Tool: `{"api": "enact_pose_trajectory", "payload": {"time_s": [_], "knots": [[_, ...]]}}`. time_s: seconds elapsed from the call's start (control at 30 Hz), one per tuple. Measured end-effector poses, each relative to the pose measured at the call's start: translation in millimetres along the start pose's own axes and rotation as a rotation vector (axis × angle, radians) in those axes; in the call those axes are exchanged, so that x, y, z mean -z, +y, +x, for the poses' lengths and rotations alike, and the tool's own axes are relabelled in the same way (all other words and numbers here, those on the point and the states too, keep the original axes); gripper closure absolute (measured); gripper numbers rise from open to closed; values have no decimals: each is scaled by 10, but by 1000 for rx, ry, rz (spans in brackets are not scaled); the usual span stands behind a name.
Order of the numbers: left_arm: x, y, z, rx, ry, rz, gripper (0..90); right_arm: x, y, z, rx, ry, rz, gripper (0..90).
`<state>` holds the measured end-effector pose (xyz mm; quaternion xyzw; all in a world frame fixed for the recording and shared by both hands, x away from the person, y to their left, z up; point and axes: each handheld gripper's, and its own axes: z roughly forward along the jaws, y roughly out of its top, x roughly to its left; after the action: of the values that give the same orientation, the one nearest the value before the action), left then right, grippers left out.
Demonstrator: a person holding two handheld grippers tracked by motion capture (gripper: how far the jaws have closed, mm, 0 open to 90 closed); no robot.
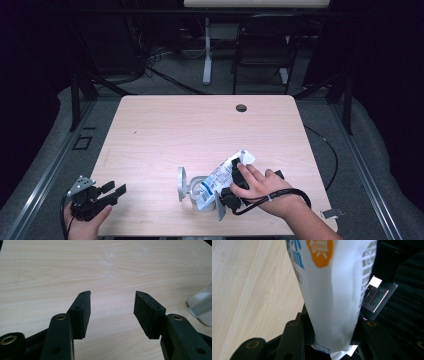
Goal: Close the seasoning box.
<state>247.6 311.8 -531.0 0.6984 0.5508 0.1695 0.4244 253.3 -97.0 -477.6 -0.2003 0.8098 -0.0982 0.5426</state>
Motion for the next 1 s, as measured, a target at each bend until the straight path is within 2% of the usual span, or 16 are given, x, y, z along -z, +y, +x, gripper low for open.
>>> {"api": "enact_pose_trajectory", "payload": {"time_s": [0.3, 0.53, 1.0], "knots": [[1, 0, 0, 0, 0, 0, 479, 10, 5, -2, 6, -1, 4, 687], [2, 1, 0, -1, 0, -1, 479, 15, 14, -11, 28, -7, 8, 697], [0, -3, 8, 0, 1, 1, 479, 13, 18, -7, 29, -5, 11, 722]]}}
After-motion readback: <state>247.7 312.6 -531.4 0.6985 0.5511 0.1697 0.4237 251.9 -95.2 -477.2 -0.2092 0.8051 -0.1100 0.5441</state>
